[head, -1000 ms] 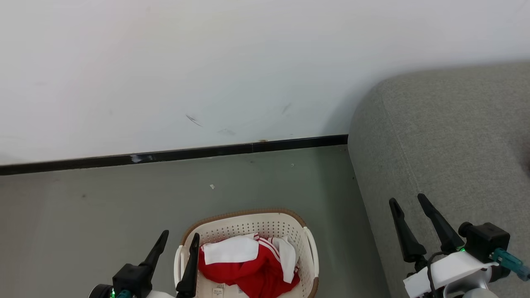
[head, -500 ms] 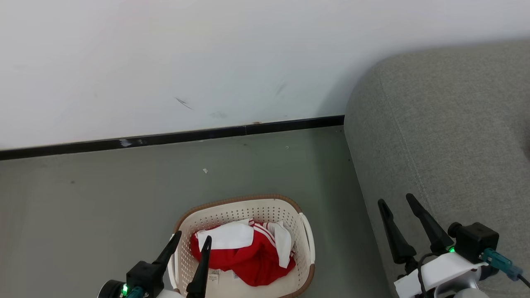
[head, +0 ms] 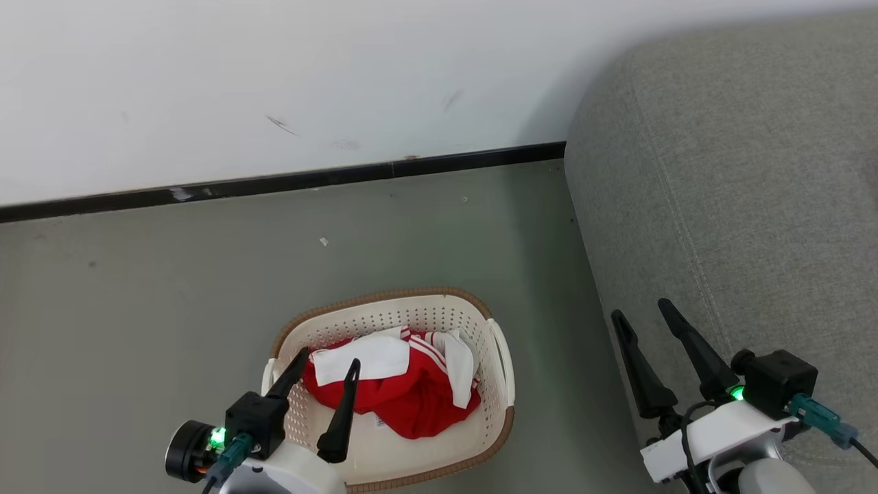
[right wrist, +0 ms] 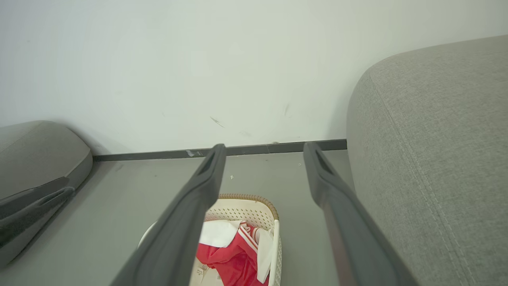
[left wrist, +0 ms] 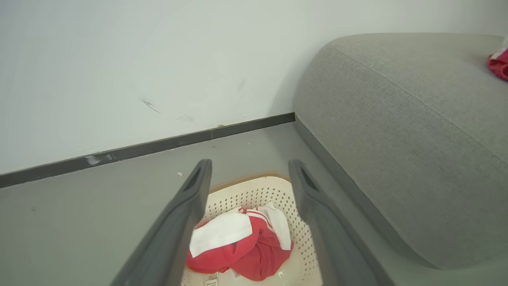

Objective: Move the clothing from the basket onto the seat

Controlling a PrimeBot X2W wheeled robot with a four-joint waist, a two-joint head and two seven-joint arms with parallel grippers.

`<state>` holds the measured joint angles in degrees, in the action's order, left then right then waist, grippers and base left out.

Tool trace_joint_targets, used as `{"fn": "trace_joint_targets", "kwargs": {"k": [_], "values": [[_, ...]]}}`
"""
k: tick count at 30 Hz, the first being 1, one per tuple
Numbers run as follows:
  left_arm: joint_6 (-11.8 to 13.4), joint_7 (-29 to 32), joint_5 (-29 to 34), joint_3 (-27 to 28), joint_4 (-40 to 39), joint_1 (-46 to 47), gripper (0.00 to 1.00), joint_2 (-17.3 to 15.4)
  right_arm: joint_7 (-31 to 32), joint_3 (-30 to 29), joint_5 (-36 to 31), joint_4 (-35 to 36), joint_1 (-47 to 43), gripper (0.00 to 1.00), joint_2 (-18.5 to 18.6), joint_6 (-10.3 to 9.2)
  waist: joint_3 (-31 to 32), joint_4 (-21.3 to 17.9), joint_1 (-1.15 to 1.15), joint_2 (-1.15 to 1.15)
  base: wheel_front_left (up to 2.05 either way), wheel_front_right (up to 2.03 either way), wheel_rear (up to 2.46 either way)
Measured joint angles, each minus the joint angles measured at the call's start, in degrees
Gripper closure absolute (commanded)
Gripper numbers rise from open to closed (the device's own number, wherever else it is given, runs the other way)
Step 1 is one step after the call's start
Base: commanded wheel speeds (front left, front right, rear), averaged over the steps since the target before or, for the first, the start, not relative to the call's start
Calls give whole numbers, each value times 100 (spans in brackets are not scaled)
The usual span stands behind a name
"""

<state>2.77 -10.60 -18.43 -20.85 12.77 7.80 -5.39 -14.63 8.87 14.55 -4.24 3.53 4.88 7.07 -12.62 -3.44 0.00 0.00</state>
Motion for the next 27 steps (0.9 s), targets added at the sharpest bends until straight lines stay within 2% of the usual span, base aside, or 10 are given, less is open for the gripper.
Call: {"fn": "trace_joint_targets", "kwargs": {"k": [27], "values": [[-67,652,499,-300,665,1110,0,-164,0,343,2,187,734,0,-22,0,-1161,-226,0,0,0,0,0]]}}
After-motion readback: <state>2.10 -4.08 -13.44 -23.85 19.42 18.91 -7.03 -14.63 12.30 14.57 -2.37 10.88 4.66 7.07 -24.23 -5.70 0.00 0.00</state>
